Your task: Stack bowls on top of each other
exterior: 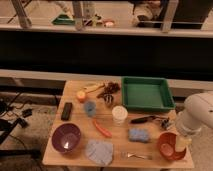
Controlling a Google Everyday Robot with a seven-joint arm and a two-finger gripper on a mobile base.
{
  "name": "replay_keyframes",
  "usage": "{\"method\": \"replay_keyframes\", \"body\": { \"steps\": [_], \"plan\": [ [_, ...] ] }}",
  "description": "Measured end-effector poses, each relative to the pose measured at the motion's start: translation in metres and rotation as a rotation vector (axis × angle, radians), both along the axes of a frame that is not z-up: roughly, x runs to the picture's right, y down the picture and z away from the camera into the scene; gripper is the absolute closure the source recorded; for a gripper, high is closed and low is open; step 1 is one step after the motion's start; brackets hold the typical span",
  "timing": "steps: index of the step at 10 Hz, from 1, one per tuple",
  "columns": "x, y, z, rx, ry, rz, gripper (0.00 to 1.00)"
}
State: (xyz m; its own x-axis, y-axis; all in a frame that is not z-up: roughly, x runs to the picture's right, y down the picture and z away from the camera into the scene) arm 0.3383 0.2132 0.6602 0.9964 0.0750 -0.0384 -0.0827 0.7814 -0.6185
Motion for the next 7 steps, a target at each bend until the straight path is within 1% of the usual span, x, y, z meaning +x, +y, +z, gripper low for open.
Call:
{"method": "replay_keyframes", "body": {
  "steps": [1, 2, 3, 4, 5, 7],
  "plan": [
    [0.011, 0.0064, 0.0002, -0.004, 0.015, -0.016, 0.2],
    [0.0167, 0.0087, 0.0011, 0.016, 0.025, -0.042, 0.2],
    [0.0158, 0.0094, 0.002, 0.042, 0.025, -0.072, 0.2],
    [0.0161, 0.0119, 0.0033, 0.076, 0.044, -0.128, 0.2],
    [0.0185, 0.0156, 0.0037, 0.088, 0.068, -0.167, 0.2],
    [0.0165, 0.016, 0.0055, 0.094, 0.078, -0.196, 0.2]
  ]
}}
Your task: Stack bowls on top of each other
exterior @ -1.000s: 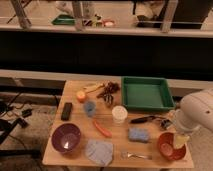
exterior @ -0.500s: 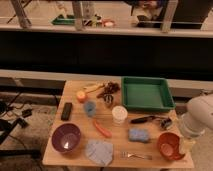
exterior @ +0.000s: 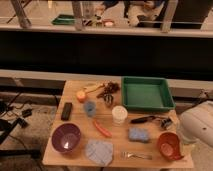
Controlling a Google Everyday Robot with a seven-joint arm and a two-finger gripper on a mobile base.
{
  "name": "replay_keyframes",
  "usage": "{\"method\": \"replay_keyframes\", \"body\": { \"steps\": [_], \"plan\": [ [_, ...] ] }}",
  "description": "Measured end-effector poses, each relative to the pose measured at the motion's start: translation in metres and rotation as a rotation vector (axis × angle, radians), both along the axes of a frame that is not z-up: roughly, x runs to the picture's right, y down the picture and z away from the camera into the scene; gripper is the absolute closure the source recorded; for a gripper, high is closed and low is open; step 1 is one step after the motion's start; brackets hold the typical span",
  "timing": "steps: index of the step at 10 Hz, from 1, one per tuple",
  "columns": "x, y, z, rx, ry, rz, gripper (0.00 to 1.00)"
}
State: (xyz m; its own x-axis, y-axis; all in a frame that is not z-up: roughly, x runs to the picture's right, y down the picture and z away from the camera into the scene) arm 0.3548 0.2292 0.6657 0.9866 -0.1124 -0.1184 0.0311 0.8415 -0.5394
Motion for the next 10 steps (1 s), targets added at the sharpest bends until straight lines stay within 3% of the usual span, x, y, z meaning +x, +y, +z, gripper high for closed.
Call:
{"method": "replay_keyframes", "body": {
  "steps": [5, 10],
  "plan": [
    [-0.001, 0.004, 0.0, -0.002, 0.005, 0.008, 0.2],
    [0.005, 0.052, -0.018, -0.015, 0.051, 0.04, 0.2]
  ]
}}
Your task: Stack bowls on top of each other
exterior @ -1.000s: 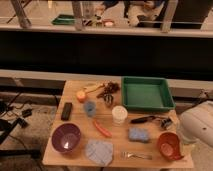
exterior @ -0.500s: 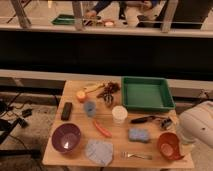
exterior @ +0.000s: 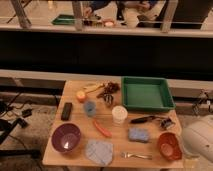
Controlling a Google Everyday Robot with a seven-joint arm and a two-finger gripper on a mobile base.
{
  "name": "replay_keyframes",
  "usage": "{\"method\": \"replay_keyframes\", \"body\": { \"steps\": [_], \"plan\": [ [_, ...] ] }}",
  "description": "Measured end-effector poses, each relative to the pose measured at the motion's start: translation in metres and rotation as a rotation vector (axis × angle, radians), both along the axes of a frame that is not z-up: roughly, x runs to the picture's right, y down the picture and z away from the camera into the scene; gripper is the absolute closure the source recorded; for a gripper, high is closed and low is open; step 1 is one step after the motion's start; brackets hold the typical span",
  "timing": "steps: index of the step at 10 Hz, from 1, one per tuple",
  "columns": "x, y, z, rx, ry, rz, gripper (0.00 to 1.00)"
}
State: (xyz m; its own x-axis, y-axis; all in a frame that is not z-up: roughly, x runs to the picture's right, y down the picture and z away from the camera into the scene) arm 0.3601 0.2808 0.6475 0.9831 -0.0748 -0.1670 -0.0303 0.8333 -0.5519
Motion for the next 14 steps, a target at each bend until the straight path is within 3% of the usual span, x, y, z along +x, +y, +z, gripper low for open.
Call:
{"method": "replay_keyframes", "body": {
  "steps": [2, 7, 11, 14],
  "plan": [
    [-0.003, 0.011, 0.006, -0.024, -0.014, 0.018, 0.2],
    [-0.007, 0.045, 0.03, -0.13, -0.068, 0.09, 0.2],
    [-0.013, 0.056, 0.035, -0.15, -0.095, 0.09, 0.2],
    [-0.02, 0.054, 0.03, -0.131, -0.119, 0.078, 0.2]
  ]
}}
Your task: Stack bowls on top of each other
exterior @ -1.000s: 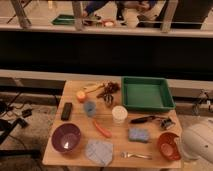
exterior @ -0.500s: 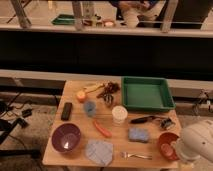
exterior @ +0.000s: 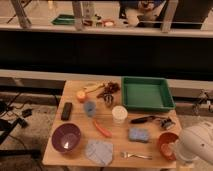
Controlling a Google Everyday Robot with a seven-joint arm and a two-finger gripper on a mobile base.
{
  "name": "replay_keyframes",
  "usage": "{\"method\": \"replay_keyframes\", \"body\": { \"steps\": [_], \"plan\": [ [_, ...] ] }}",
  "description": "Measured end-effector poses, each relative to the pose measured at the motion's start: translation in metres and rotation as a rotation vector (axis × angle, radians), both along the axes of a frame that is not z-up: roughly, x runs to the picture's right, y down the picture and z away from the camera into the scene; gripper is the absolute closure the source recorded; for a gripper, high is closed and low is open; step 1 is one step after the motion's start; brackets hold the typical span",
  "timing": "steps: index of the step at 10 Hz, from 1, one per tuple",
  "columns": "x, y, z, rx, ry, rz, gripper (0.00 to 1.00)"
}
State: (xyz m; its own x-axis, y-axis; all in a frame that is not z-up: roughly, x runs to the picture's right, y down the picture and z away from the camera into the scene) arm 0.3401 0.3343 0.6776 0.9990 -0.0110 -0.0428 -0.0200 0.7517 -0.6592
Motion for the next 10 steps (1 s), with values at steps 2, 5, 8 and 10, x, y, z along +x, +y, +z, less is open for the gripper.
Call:
{"method": "replay_keyframes", "body": {
  "steps": [2, 5, 8, 10],
  "plan": [
    [-0.003, -0.002, -0.003, 0.01, -0.011, -0.004, 0.2],
    [-0.005, -0.001, -0.004, 0.011, -0.018, -0.01, 0.21],
    [-0.004, 0.006, 0.001, -0.003, -0.021, -0.019, 0.47],
    [-0.001, 0.009, 0.003, -0.013, -0.018, -0.021, 0.69]
  ]
}}
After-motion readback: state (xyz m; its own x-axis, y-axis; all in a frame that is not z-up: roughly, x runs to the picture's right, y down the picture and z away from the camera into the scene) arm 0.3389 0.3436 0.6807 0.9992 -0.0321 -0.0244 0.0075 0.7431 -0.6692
